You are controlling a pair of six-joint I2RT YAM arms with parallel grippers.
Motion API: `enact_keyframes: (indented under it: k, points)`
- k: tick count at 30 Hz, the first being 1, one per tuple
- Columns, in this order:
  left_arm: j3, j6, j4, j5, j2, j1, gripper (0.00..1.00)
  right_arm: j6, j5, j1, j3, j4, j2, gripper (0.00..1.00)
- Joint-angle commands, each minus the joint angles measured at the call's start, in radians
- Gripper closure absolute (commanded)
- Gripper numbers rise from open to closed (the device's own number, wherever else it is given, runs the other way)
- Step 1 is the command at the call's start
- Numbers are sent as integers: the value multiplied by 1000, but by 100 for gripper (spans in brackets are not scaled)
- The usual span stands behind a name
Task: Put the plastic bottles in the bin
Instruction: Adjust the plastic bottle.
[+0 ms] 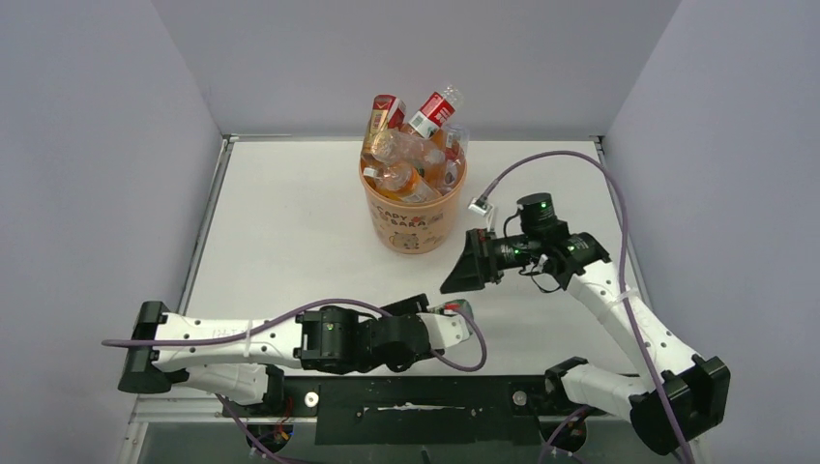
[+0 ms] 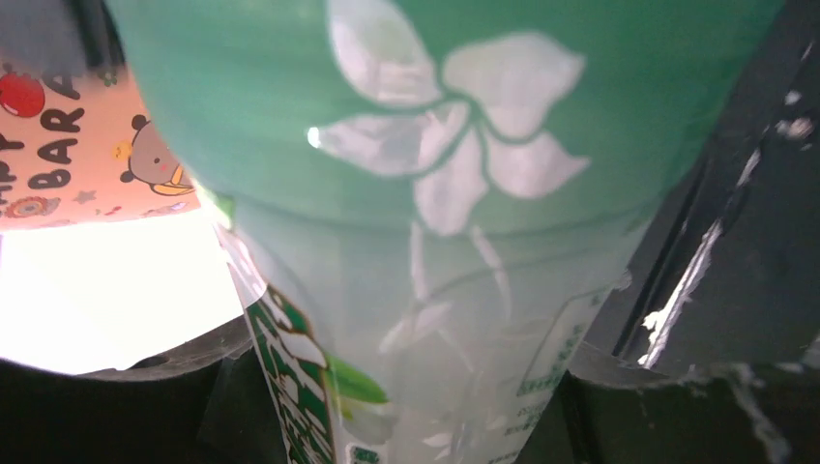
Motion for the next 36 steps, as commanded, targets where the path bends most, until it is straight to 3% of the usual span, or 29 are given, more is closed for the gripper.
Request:
enact_keyframes:
  k: [1,8,13,22,31,36]
  points:
    - [-8,-90,150,99,-85,62,60,-10,89,-150,77,-33,-38,2]
    - [-21,-226,289,180,-119,159,62,13,349,-164,82,-31,-199,3]
    - [-18,-339,391,332,-121,262,62,14,419,-163,64,27,-343,5]
    - [-19,-507,529,723,-132,426,62,64,298,-163,-31,236,-512,5]
    - [-62,-603,731,912,-97,433,62,157,273,-163,-71,424,-500,4]
    - [-79,-633,792,945,-71,433,62,233,234,-161,-94,565,-477,3]
